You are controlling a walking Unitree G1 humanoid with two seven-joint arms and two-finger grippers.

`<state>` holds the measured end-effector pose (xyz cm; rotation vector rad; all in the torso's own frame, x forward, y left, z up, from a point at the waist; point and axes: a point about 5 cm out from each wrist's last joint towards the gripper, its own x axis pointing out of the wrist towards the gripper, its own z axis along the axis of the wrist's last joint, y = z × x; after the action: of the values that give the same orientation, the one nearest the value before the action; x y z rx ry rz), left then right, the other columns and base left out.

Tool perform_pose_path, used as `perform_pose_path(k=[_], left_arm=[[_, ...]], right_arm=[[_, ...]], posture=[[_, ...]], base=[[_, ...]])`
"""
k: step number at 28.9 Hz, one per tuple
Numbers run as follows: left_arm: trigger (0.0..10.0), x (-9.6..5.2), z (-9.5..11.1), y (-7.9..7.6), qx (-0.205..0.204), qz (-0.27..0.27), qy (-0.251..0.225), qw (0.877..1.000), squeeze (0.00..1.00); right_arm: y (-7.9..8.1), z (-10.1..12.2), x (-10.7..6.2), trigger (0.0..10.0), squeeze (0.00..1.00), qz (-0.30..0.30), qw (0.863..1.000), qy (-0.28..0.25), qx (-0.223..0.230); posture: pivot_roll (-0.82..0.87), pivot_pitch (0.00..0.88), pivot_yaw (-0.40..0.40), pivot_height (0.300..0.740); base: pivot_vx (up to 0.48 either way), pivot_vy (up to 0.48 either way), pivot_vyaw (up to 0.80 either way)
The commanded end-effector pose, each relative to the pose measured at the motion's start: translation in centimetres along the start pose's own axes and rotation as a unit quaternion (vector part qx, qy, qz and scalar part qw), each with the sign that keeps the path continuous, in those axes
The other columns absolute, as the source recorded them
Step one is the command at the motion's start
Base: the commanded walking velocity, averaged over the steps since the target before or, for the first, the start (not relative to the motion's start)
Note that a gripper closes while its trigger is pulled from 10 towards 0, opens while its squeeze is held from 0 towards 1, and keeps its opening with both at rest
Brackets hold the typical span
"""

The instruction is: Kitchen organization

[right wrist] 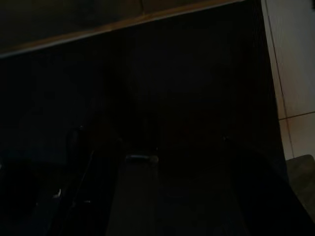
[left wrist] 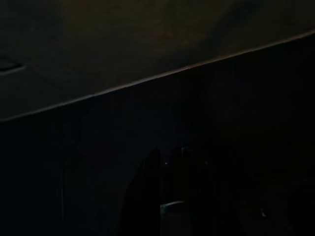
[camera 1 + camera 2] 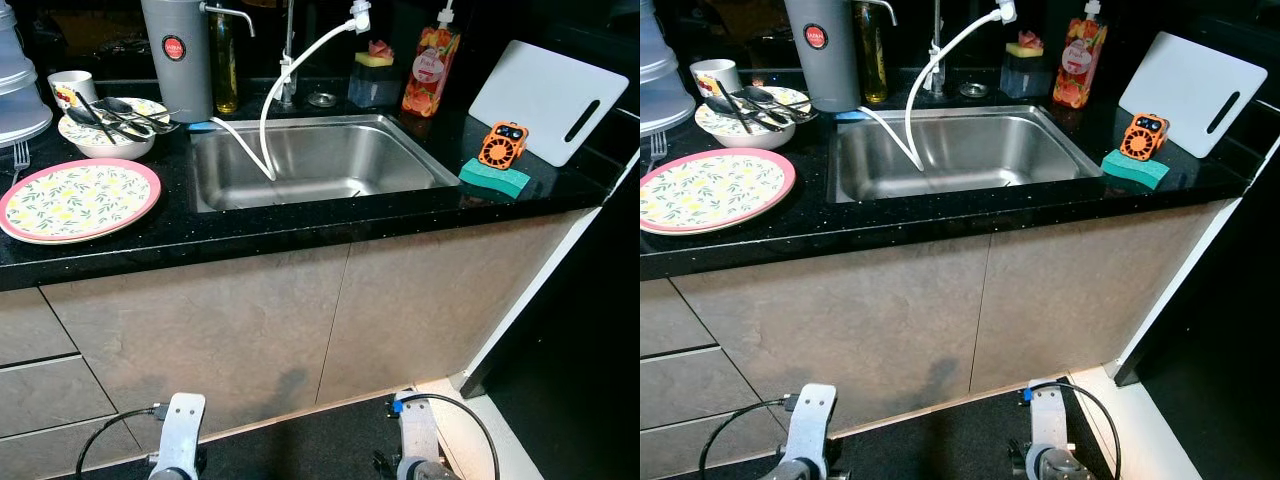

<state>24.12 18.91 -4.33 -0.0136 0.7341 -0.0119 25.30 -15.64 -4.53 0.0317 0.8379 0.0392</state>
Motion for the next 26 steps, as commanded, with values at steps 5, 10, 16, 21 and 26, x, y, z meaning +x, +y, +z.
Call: perform_pose_path(k=[5,10,16,21,26], left_arm=[[10.0,-0.2,-0.9,0.6,-0.031,0.018,0.003,0.999,0.00],[10.0,-0.3,-1.1,0.4,-0.036,0.014,-0.003,0.999,0.00],[10.0,-0.2,-0.9,0.3,-0.027,0.009,-0.010,1.000,0.00],[10.0,-0.1,-0.5,0.4,-0.015,0.012,-0.014,1.000,0.00],[10.0,0.0,-0.3,0.5,-0.004,0.018,-0.012,1.000,0.00]], right_arm=[[0.0,-0.8,-0.1,10.0,0.00,0.008,1.000,0.005,0.008],[-0.7,-0.9,-0.1,10.0,0.00,-0.003,1.000,0.004,-0.004],[-0.8,-0.9,-0.1,10.0,0.00,-0.008,1.000,0.004,-0.011],[-1.0,-0.6,-0.1,10.0,0.00,-0.023,0.999,-0.007,0.038],[-0.9,-0.6,-0.1,10.0,0.00,-0.017,1.000,-0.006,0.024]], posture=[[-0.01,0.118,-0.036,0.740],[-0.01,0.130,-0.049,0.740],[-0.01,0.124,-0.048,0.740],[-0.01,0.122,-0.041,0.740],[-0.01,0.118,-0.035,0.740]], base=[[0.000,0.000,0.00],[0.000,0.000,0.00],[0.000,0.000,0.70],[0.000,0.000,0.48],[0.000,0.000,0.00]])
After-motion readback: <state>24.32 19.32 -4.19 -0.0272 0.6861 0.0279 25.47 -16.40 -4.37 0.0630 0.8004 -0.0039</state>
